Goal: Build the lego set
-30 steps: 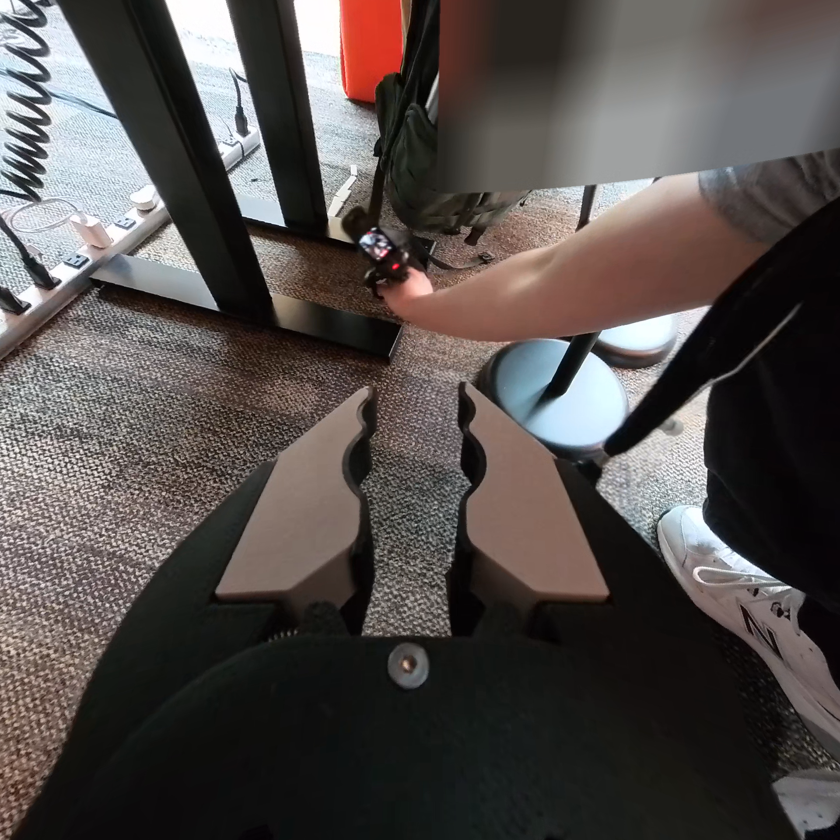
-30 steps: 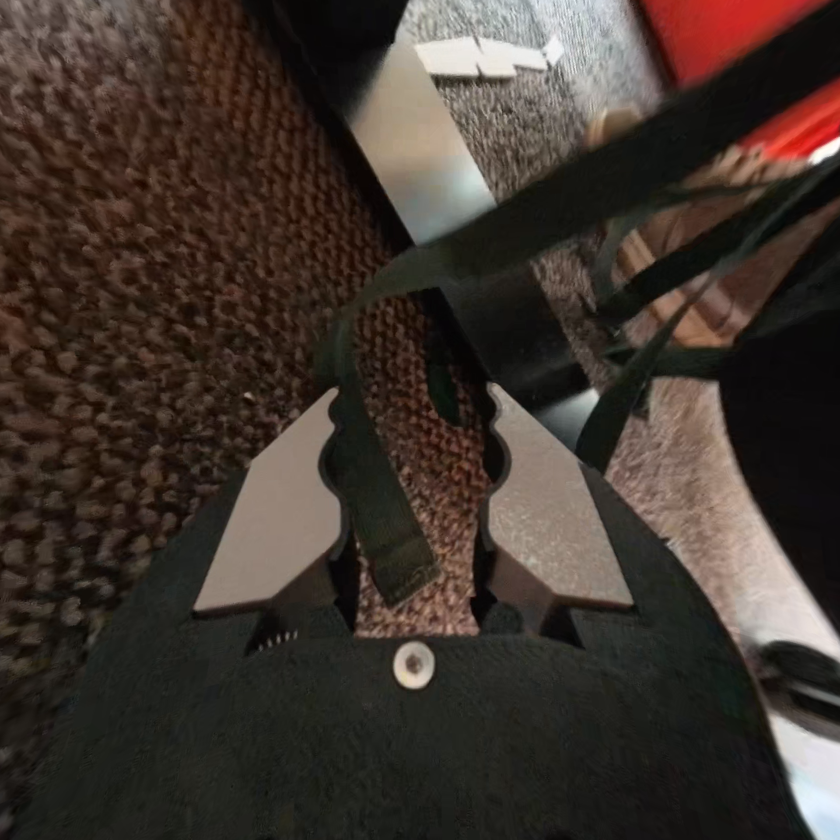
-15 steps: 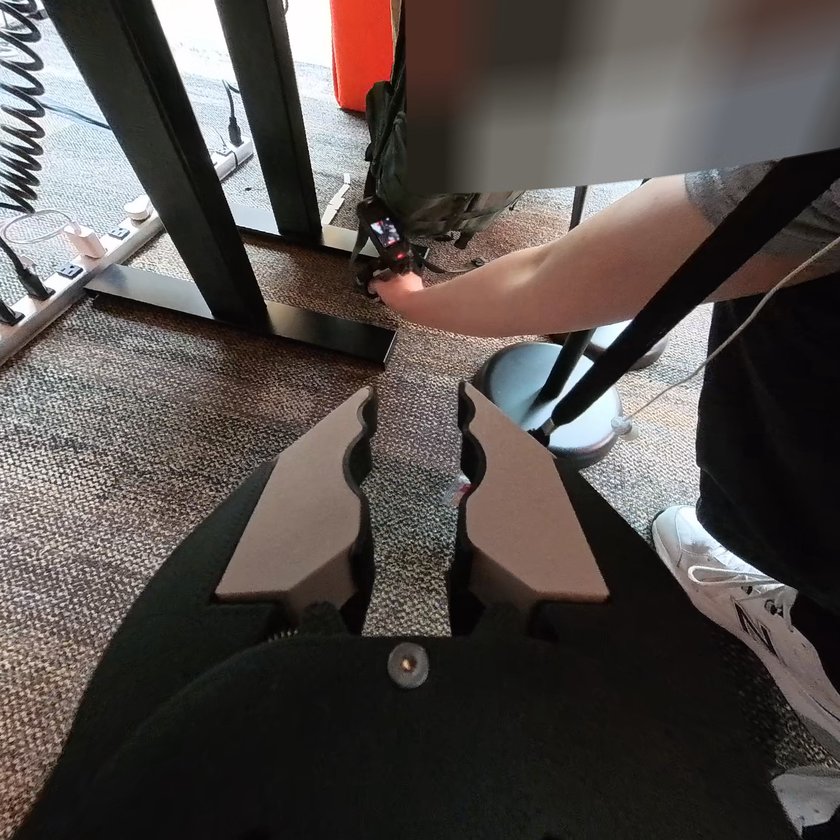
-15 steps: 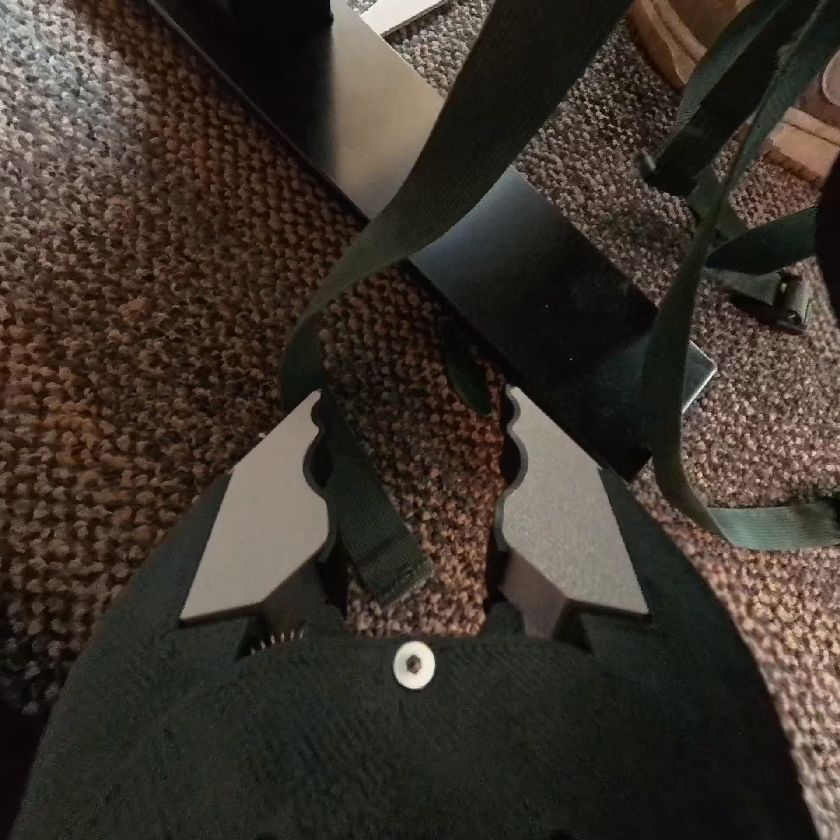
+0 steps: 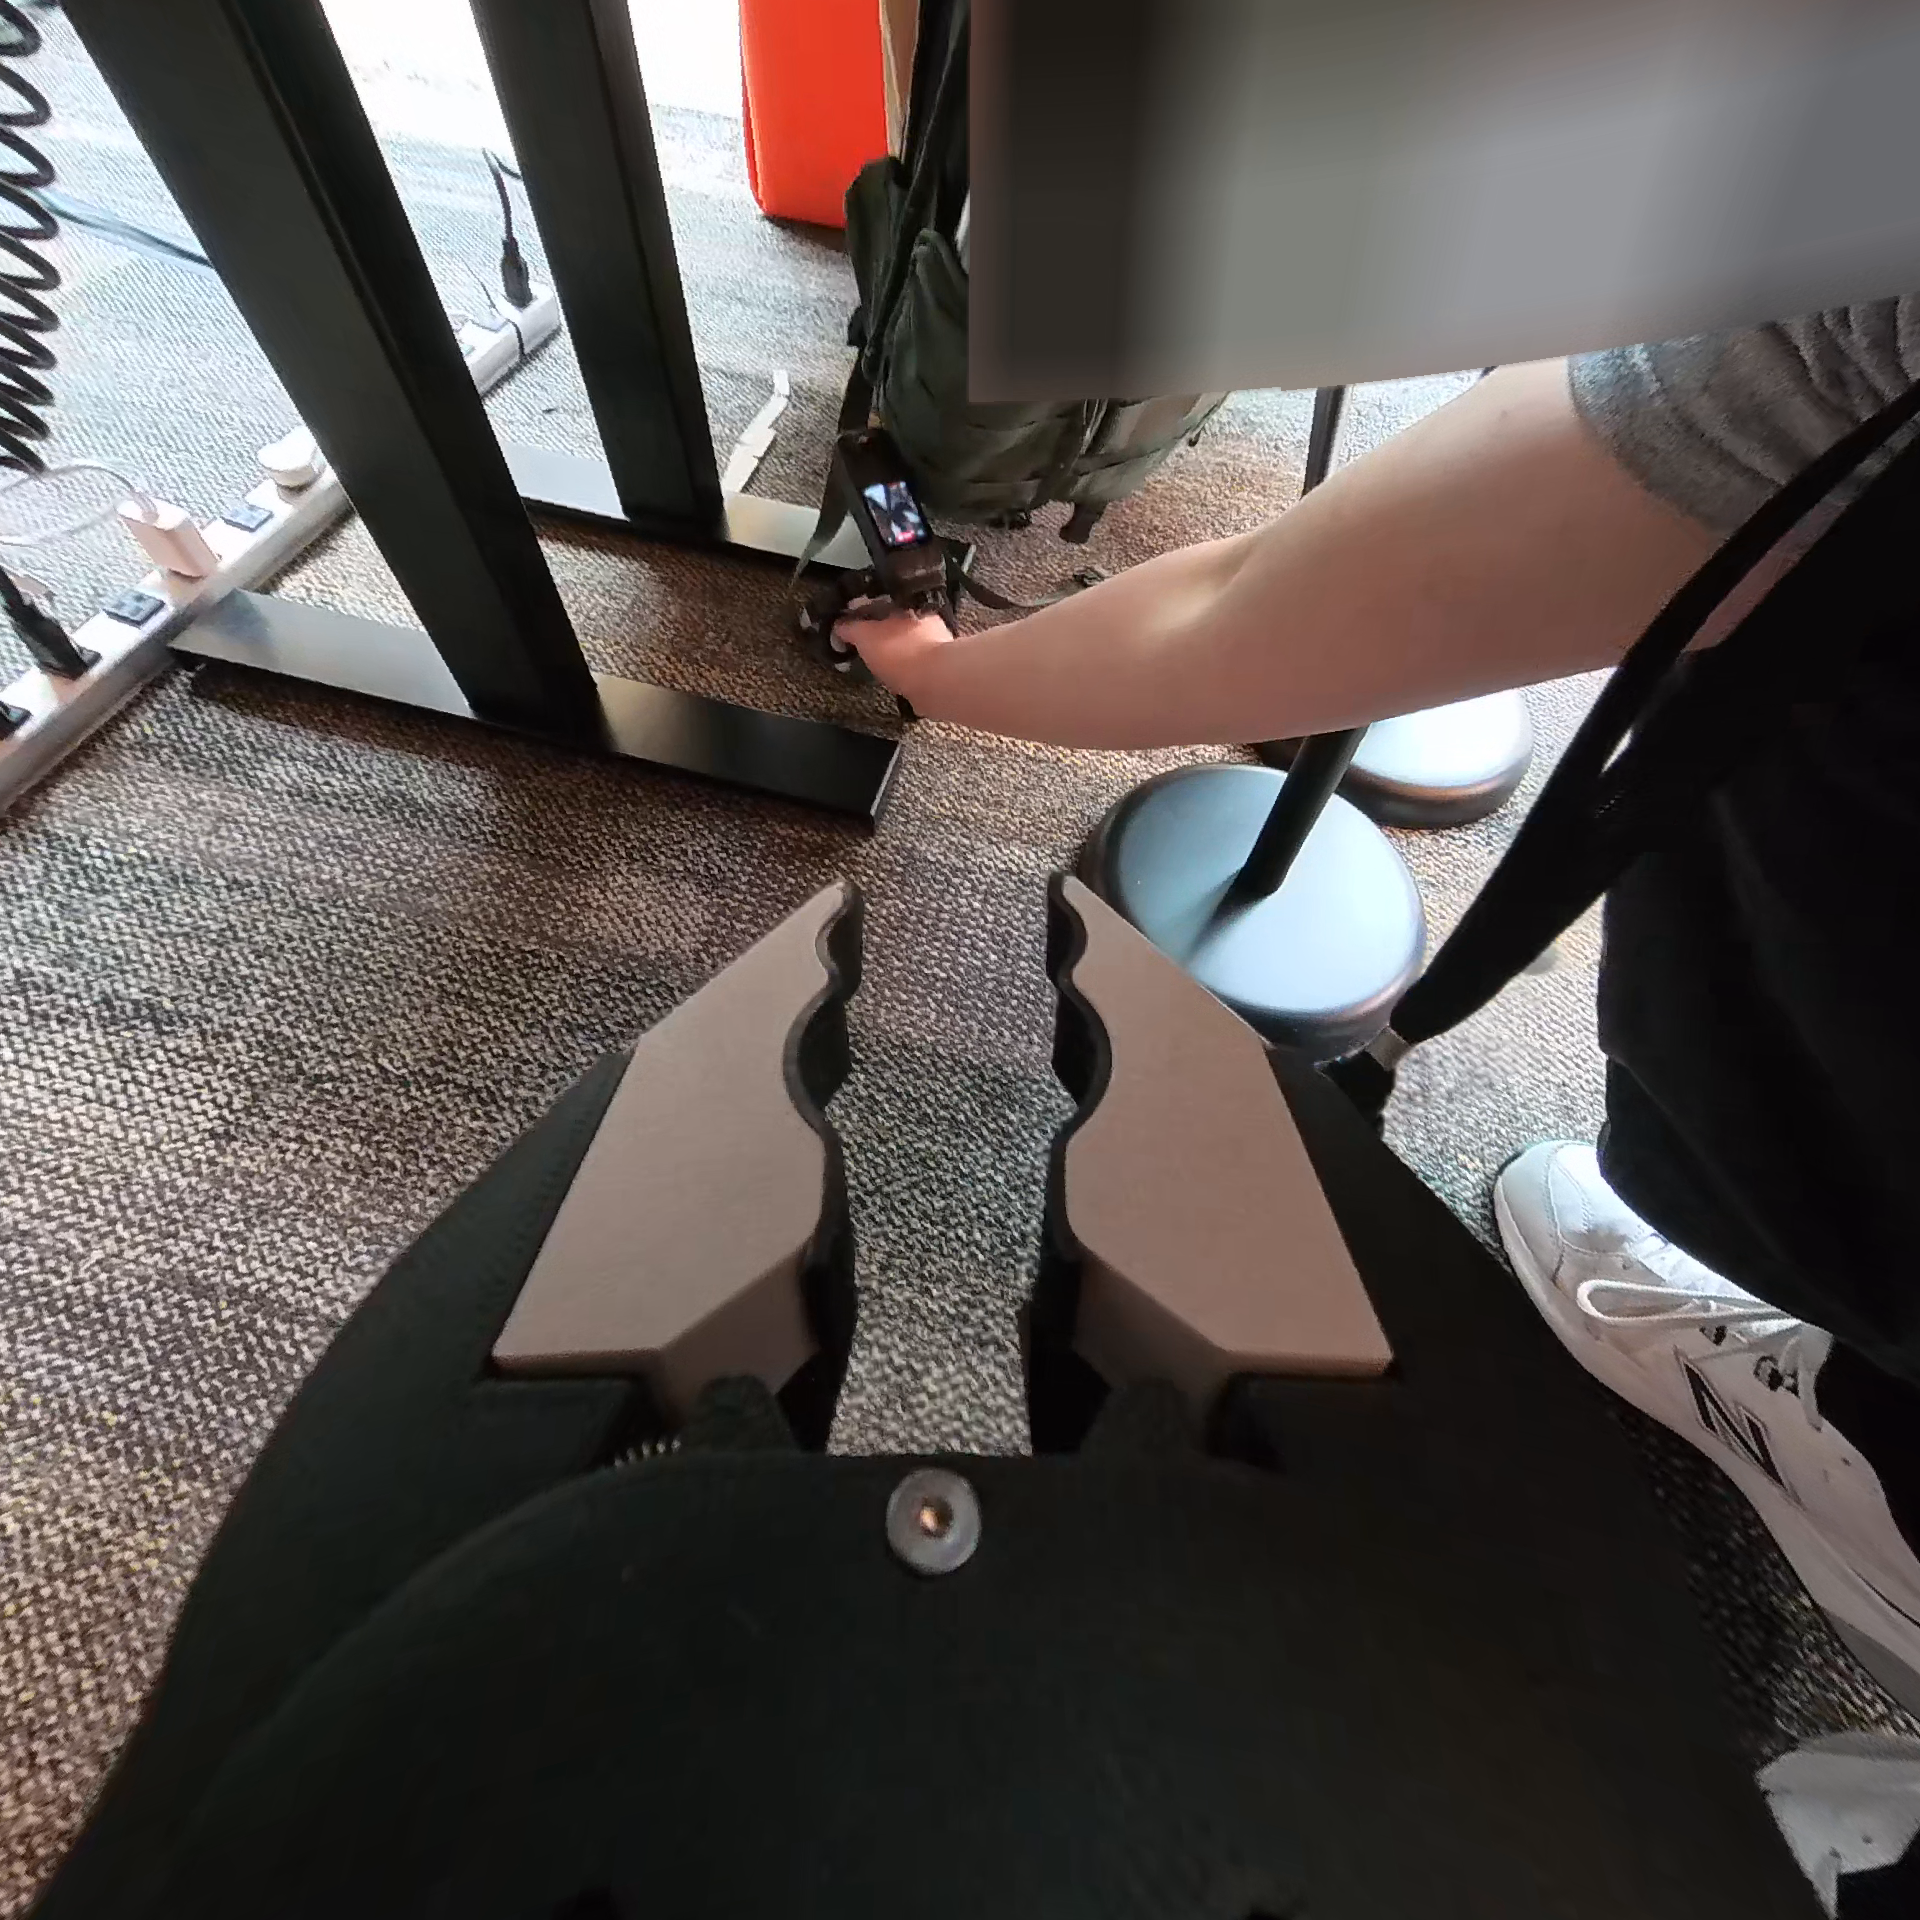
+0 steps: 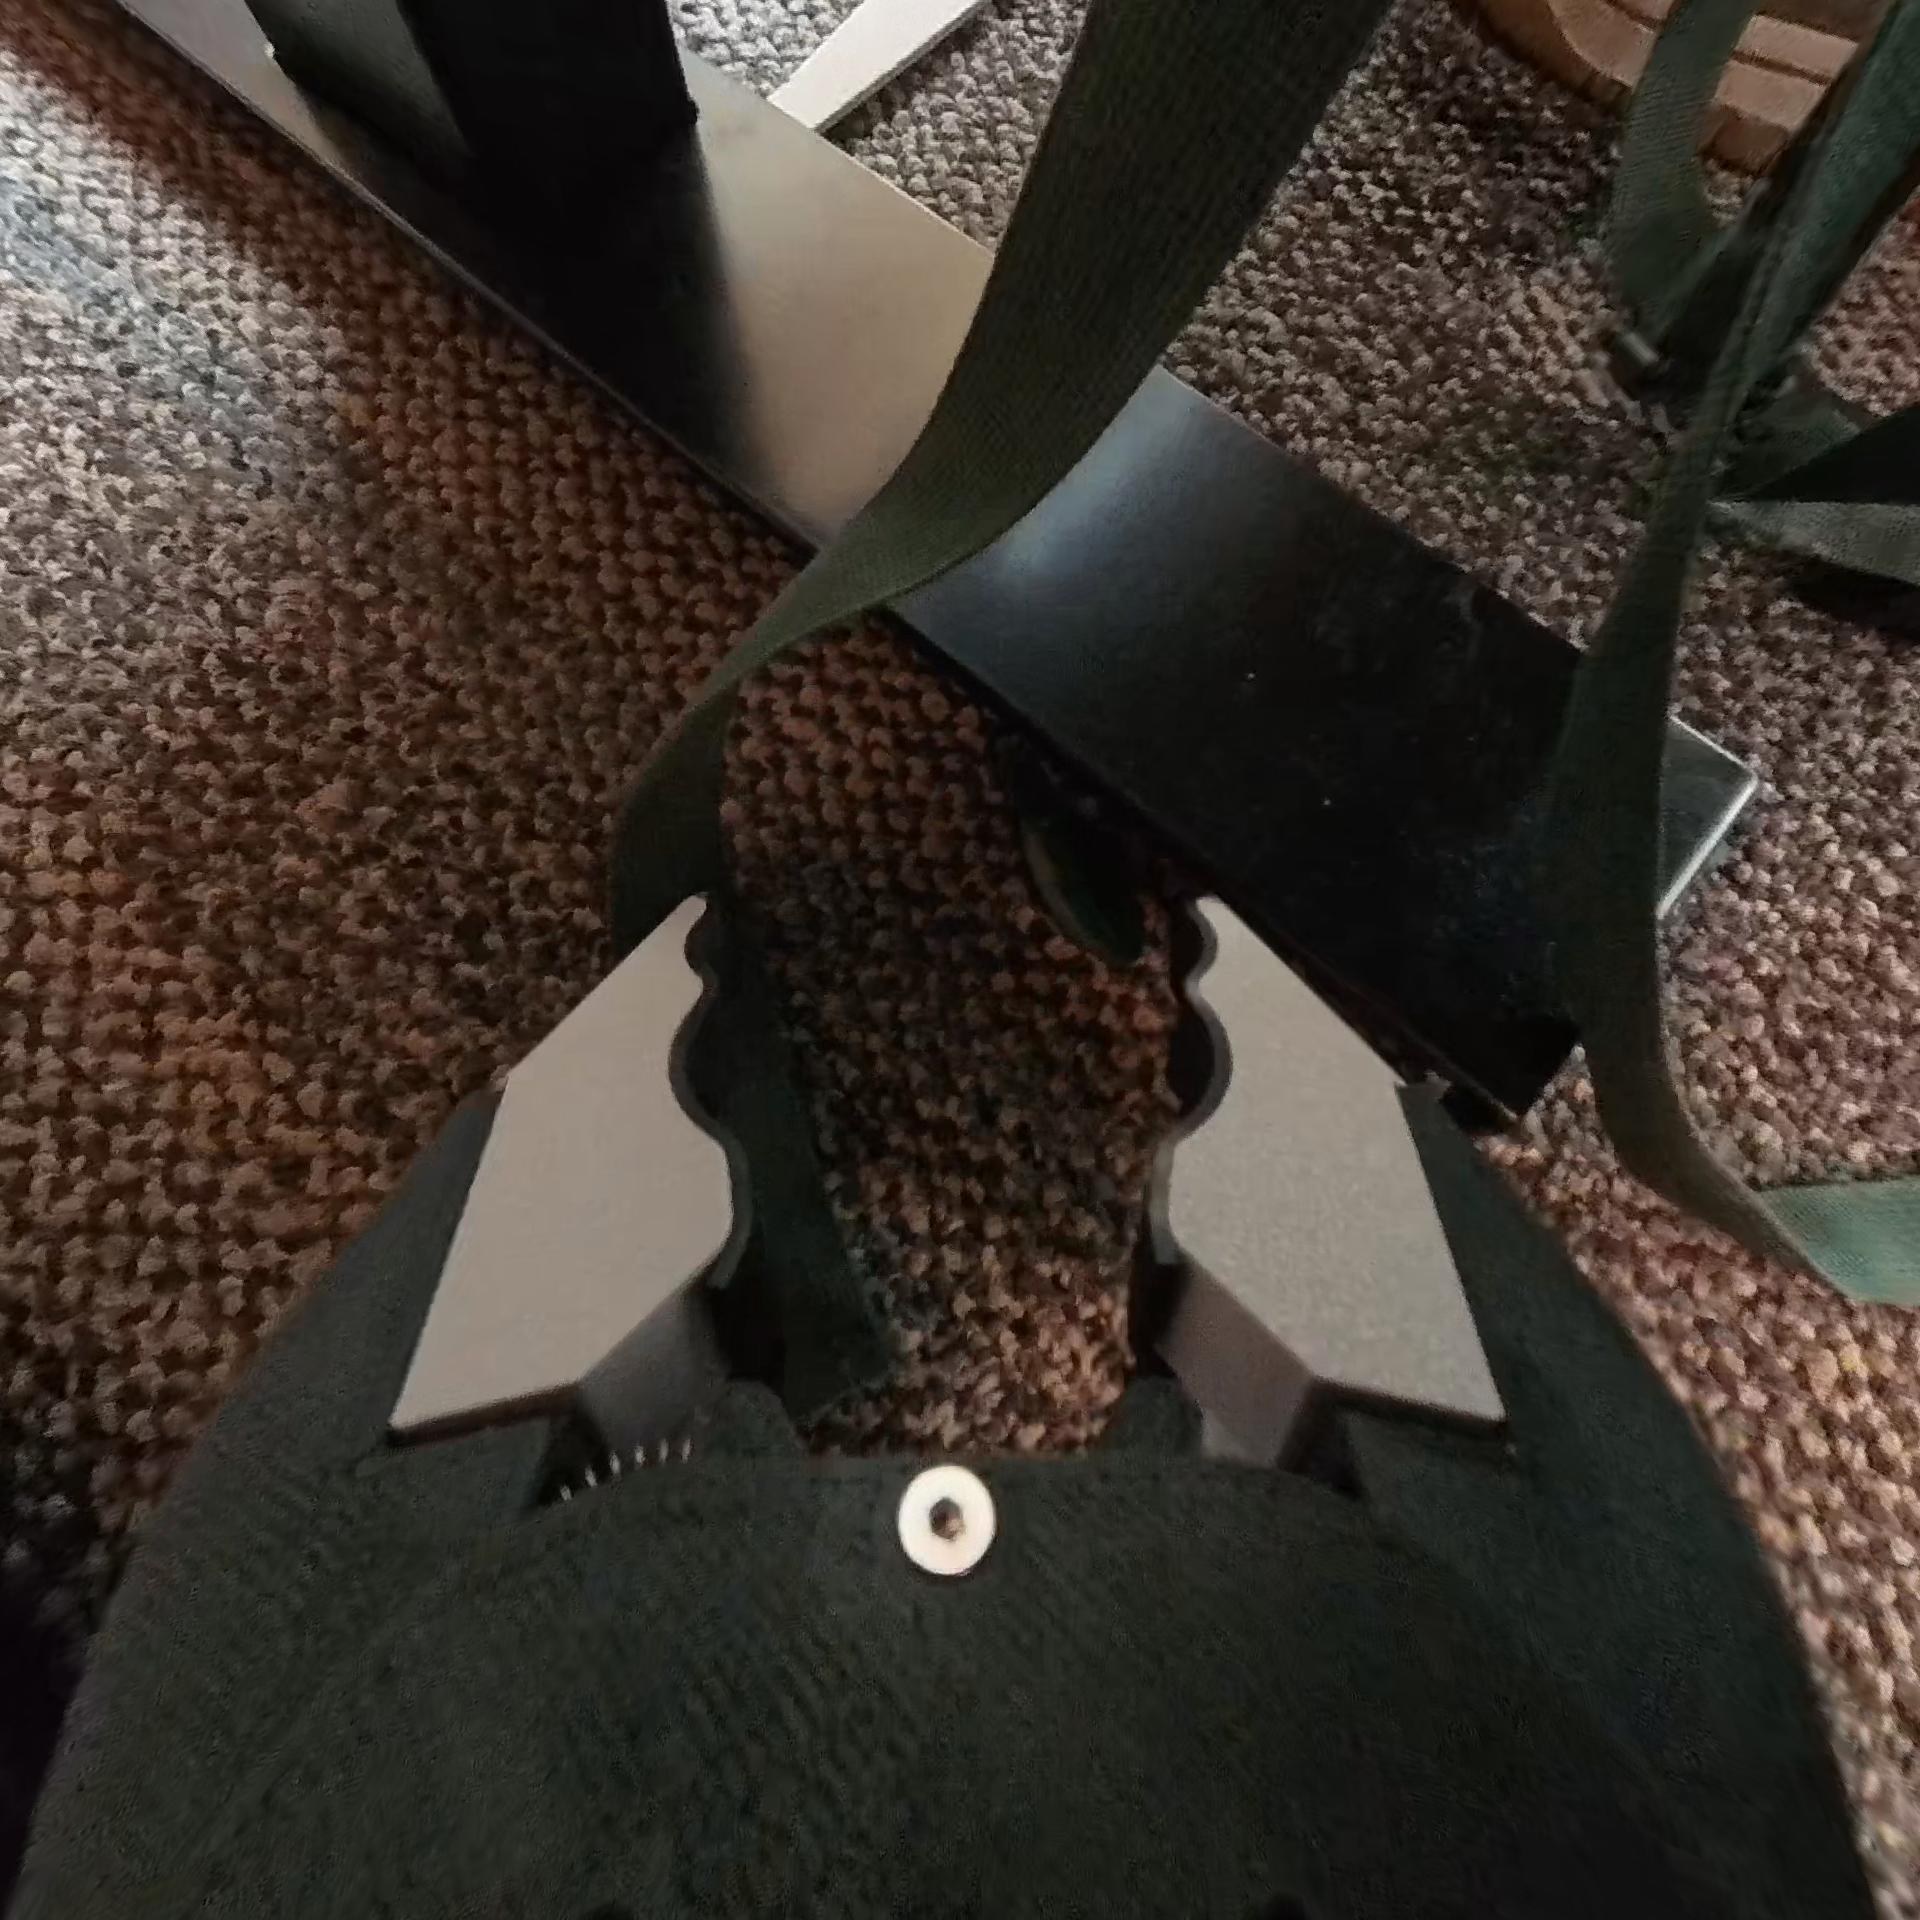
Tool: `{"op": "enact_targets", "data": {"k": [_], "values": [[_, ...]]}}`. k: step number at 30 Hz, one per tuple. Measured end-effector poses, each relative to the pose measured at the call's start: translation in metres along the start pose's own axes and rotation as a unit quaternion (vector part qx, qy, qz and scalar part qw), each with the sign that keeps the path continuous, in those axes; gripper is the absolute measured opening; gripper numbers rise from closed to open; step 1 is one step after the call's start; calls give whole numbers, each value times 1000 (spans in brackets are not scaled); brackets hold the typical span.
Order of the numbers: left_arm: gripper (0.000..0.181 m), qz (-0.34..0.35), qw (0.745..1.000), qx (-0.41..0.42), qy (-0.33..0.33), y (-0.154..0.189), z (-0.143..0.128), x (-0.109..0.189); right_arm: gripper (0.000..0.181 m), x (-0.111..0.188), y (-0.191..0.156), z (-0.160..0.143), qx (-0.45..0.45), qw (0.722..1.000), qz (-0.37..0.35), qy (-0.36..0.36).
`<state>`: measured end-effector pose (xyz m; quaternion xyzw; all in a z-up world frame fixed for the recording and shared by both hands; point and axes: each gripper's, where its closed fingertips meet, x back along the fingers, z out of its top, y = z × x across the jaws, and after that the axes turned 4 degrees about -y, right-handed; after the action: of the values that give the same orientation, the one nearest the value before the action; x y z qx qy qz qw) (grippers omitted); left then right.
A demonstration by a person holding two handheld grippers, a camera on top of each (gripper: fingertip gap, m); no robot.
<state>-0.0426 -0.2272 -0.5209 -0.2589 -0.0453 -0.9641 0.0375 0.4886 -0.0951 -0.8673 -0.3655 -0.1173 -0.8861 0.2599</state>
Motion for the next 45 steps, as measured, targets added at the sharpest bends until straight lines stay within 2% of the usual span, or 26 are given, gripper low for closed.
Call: {"op": "enact_targets", "data": {"k": [1, 11, 21, 26, 33, 35, 38, 39, 40, 45], "values": [[33, -1, 1000, 1, 0, 0, 0, 0, 83, -1, 0, 0, 4, 1000, 6, 4], [33, -9, 1000, 2, -1, -1, 1, 1, 84, 0, -3, -4, 12, 999, 33, -10], [32, -18, 1000, 6, 3, -2, 0, -1, 63, 15, -23, -14, 21, 999, 26, -40], [32, -15, 1000, 1, 5, -2, 2, 1, 66, 20, -22, -8, 110, 994, -15, 0], [32, -18, 1000, 5, -1, 1, -1, 4, 74, 8, -26, 8, 201, 979, 13, 7], [32, -20, 1000, 5, -3, 1, -2, 5, 75, 6, -26, 7, 188, 982, 23, -6], [33, -26, 1000, 7, -4, 2, -1, 7, 66, 6, -29, -2, 123, 990, 50, -41], [33, -26, 1000, 6, -3, 2, 0, 7, 51, 7, -35, -7, 96, 990, 79, -59], [33, -25, 1000, 4, -4, 2, 0, 8, 50, 8, -36, -9, 73, 991, 87, -70], [32, -24, 1000, 4, -4, 2, -1, 11, 49, 15, -32, -14, 90, 990, 83, -66]]}}
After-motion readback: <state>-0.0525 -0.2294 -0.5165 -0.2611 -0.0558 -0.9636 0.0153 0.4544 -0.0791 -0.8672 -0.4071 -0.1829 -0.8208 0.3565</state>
